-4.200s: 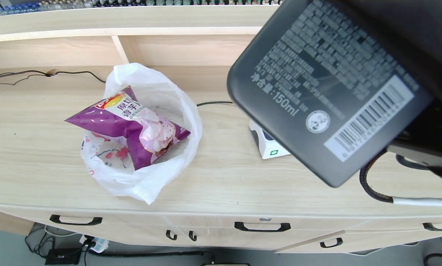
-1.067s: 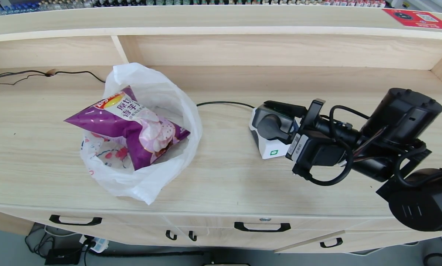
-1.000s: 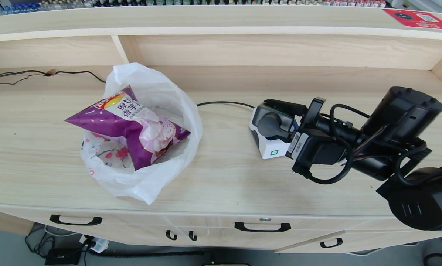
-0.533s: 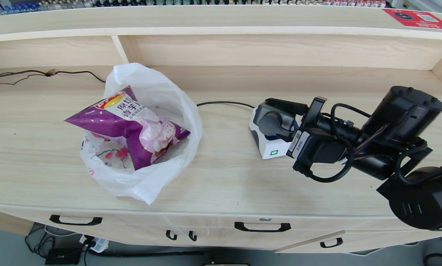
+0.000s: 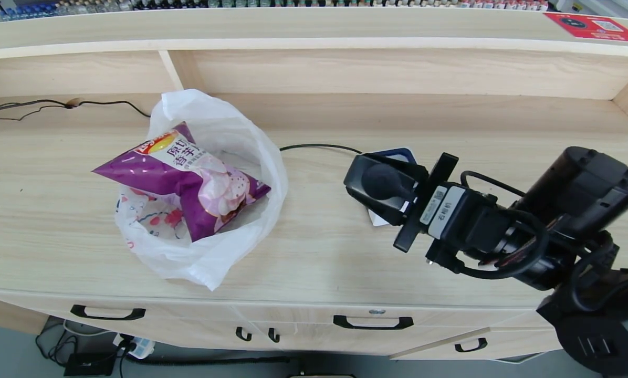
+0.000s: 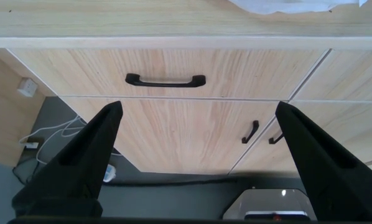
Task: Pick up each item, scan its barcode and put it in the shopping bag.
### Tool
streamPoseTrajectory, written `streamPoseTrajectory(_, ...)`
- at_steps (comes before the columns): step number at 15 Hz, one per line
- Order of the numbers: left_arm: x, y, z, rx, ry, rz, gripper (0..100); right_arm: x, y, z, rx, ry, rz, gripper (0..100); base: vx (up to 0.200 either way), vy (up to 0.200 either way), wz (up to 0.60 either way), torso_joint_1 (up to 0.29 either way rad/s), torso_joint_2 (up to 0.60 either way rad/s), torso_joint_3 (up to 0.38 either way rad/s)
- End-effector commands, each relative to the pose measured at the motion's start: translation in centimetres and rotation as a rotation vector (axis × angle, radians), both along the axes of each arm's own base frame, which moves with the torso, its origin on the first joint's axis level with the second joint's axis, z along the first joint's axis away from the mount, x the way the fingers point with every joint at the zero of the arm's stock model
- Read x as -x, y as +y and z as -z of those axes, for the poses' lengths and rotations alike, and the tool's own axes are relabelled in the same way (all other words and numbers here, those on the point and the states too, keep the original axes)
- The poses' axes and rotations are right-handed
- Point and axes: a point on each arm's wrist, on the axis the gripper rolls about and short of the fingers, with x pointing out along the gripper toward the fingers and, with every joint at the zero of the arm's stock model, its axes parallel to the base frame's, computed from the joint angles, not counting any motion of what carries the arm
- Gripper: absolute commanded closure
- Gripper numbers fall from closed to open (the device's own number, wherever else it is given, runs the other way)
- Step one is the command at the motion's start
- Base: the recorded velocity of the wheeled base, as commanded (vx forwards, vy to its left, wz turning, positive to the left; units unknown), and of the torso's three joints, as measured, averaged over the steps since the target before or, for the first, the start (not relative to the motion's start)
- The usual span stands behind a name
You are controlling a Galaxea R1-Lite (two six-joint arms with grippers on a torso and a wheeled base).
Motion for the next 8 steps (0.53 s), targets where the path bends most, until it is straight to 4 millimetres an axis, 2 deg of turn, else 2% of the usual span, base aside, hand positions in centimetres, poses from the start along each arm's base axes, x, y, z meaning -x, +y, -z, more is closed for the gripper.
streamPoseTrajectory(1, 0.0, 0.0, 0.0, 0.001, 0.001, 0.000, 0, 1.4, -0.6, -0.9, -0.042, 0.016, -0.022, 100, 0.000, 0.000, 0.00, 0.000, 0.00, 0.000)
streamPoseTrajectory(4, 0.0, 0.0, 0.0, -0.005, 0.001, 0.002, 0, 2.2, -2.4, -2.8, -0.191, 0.144, -0.036, 100, 0.000, 0.000, 0.00, 0.000, 0.00, 0.000)
streamPoseTrajectory(6, 0.0, 0.0, 0.0, -0.005, 0.001, 0.002, 0, 2.6, -4.6, -3.6, -0.279, 0.215, 0.049, 100, 0.000, 0.000, 0.00, 0.000, 0.00, 0.000)
streamPoseTrajectory(8, 0.0, 0.0, 0.0, -0.005, 0.001, 0.002, 0, 3.0, -5.5, -4.4, -0.338, 0.289, 0.062, 100, 0.000, 0.000, 0.00, 0.000, 0.00, 0.000)
